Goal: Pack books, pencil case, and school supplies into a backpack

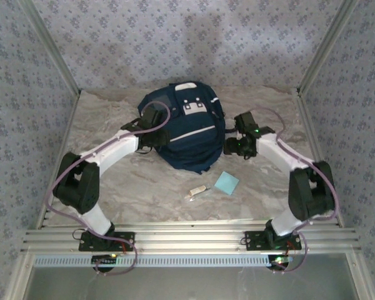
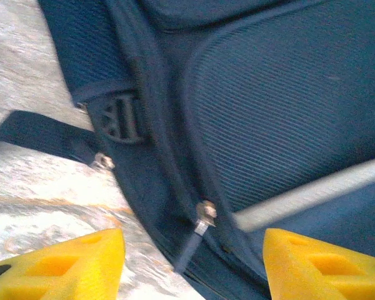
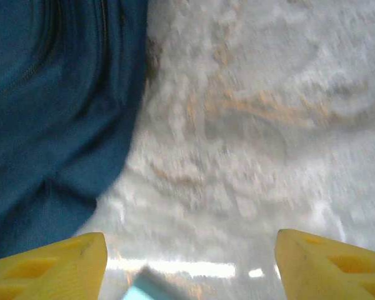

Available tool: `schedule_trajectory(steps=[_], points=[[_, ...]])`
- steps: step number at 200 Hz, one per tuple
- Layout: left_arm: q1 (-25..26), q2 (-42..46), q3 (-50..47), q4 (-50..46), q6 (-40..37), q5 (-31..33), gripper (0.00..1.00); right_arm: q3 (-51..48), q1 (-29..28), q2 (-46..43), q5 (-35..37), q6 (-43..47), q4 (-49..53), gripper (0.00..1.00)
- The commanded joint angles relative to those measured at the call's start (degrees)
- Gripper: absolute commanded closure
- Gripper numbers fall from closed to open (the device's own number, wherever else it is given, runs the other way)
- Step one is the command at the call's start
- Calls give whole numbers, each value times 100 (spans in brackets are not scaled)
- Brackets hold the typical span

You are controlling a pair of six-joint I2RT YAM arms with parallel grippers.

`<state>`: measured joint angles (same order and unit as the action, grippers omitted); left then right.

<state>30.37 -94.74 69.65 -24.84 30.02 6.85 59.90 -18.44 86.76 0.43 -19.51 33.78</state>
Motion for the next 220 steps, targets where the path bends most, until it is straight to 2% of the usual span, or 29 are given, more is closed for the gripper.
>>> schedule_trajectory(steps=[1, 27, 60, 79, 99, 114, 147, 172, 220], points=[[383, 518, -74, 142, 231, -714, 36, -545, 42, -558, -369, -193, 570, 26], [851, 373, -263, 540, 600, -1759, 36, -1231, 42, -1252, -624, -662, 694, 26], [1506, -237, -141, 782, 778, -2509, 41, -2211, 16, -2235, -951, -1591, 384, 27], [1780, -688, 53, 957, 852, -2975, 49, -2690, 24, -2577, -1199, -2002, -95, 30], [1924, -1169, 375, 836, 861, -3292, 66, -3002, 41, -2698, -1331, -2307, -715, 35], [1995, -1460, 591, 647, 774, -3355, 73, -3187, 42, -2622, -1425, -2495, -1033, 40], [2178, -2000, 1068, 68, 457, -3363, 72, -3368, 38, -2217, -1516, -2611, -1646, 44], [2231, -2225, 1139, -21, 408, -3294, 71, -3431, 33, -1921, -1519, -2671, -2006, 52], [2229, -2620, 1319, -282, 363, -3181, 73, -3483, -4, -1560, -1499, -2787, -2379, 60]])
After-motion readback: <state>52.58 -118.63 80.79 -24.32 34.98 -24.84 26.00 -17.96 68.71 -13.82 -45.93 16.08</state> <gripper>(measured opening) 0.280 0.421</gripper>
